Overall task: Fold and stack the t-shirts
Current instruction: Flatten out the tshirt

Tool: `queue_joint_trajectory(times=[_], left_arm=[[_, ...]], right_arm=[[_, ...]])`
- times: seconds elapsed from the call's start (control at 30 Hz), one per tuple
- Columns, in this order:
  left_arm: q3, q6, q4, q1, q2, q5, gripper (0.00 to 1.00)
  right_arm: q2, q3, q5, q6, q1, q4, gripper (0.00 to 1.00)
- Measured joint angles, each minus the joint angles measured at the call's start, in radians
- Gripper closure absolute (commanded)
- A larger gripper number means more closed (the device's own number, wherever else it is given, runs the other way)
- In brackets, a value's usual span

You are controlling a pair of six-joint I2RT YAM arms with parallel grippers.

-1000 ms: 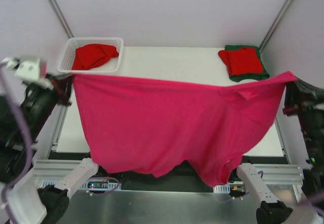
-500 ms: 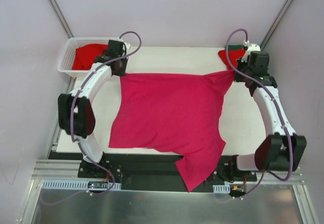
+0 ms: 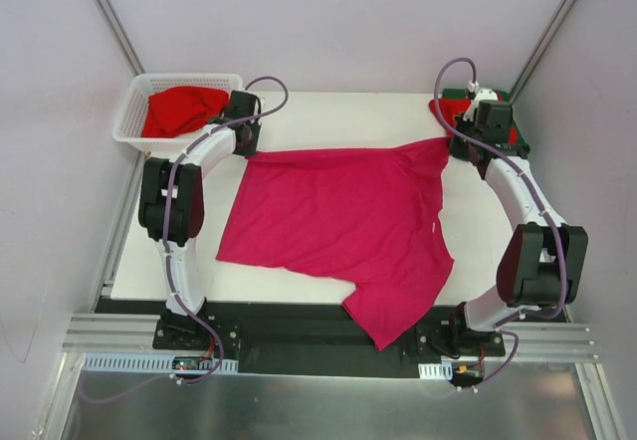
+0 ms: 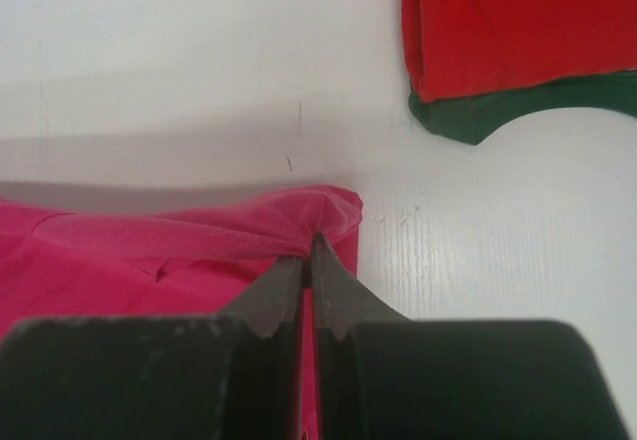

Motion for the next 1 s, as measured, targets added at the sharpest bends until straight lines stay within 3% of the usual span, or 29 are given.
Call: queue_joint_trajectory(times=[0.17, 0.47, 0.5, 0.57, 0.6, 0.63, 0.67, 0.7, 0.73, 1.0], left_arm=[[0.047, -0.003, 0.011, 0.0, 0.005, -0.006, 1.0], [0.29, -0.003, 0.037, 0.0, 0.136, -0.025, 1.0], [0.317, -0.003, 0.04, -0.001, 0.159, -0.026, 0.96], [0.359, -0.002, 0.042, -0.001, 0.199, -0.03, 0.75], [0.378, 0.0, 0.045, -0.002, 0.22, -0.032, 0.64], [0.391, 0.002, 0.048, -0.003, 0.24, -0.037, 0.29], [0.398, 0.003, 0.051, -0.003, 0.256, -0.048, 0.15], [0.404, 0.009, 0.053, -0.003, 0.27, -0.058, 0.04], [0.406, 0.003, 0.057, -0.004, 0.279, -0.06, 0.01], [0.401, -0.002, 0.096, -0.042, 0.293, -0.135, 0.01]], right_arm=[[0.071, 0.044, 0.003, 0.0, 0.0, 0.01, 0.99], [0.172, 0.103, 0.003, 0.001, 0.002, 0.025, 0.99], [0.176, 0.103, 0.003, 0.001, 0.002, 0.024, 0.85], [0.182, 0.103, 0.003, 0.003, 0.003, 0.025, 0.56], [0.184, 0.103, 0.003, 0.007, 0.004, 0.025, 0.5], [0.186, 0.103, 0.003, 0.008, 0.004, 0.024, 0.45], [0.187, 0.103, 0.003, 0.006, 0.004, 0.025, 0.35], [0.187, 0.103, 0.003, 0.007, 0.008, 0.025, 0.31], [0.187, 0.103, 0.004, 0.008, 0.01, 0.025, 0.3], [0.186, 0.103, 0.023, 0.009, 0.031, 0.025, 0.25]])
